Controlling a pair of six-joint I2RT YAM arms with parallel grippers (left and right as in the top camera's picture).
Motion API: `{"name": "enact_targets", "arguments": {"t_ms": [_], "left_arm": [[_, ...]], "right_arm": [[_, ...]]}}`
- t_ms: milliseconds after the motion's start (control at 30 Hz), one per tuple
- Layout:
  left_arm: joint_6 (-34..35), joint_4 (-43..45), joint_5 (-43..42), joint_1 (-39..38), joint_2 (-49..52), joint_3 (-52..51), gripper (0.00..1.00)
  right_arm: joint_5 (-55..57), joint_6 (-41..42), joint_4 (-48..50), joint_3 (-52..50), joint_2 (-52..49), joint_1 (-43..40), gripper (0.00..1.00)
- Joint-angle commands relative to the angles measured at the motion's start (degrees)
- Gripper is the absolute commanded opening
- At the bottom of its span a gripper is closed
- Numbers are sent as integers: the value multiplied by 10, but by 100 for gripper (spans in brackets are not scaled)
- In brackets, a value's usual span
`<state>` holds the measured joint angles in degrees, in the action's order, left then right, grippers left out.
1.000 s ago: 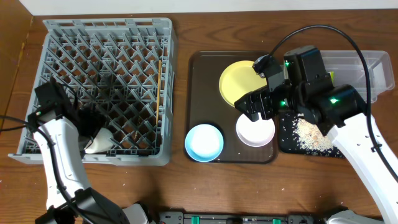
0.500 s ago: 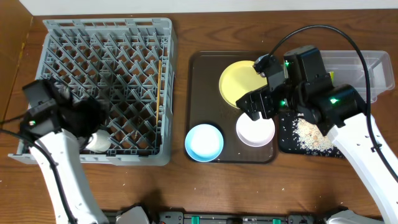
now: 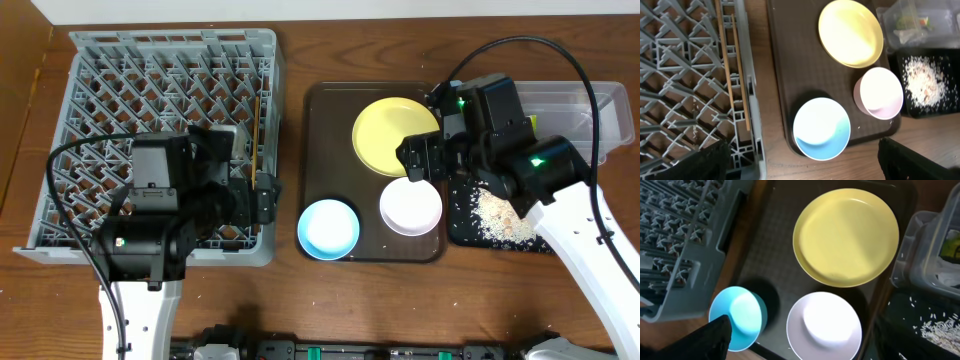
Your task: Sort waste into correct bins and load items into the dishwasher
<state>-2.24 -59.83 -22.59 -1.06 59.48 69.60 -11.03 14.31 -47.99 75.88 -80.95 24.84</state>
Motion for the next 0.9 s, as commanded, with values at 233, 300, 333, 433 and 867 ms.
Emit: {"name": "enact_targets", "arguments": {"t_ms": [233,300,333,433,867], "left_arm": [[-7,3,4,-6,3,11,96],[-7,3,4,-6,3,11,96],[-7,3,4,-6,3,11,96],[-7,3,4,-6,3,11,96],[-7,3,4,-6,3,11,96]], "right_arm": [[0,12,-2,2,8,7,99],[-24,11,-3,2,8,7,99],[-29,11,-3,2,8,7,99],[-29,11,-3,2,8,7,99],[33,-162,-14,-7,92,-1,99]]}}
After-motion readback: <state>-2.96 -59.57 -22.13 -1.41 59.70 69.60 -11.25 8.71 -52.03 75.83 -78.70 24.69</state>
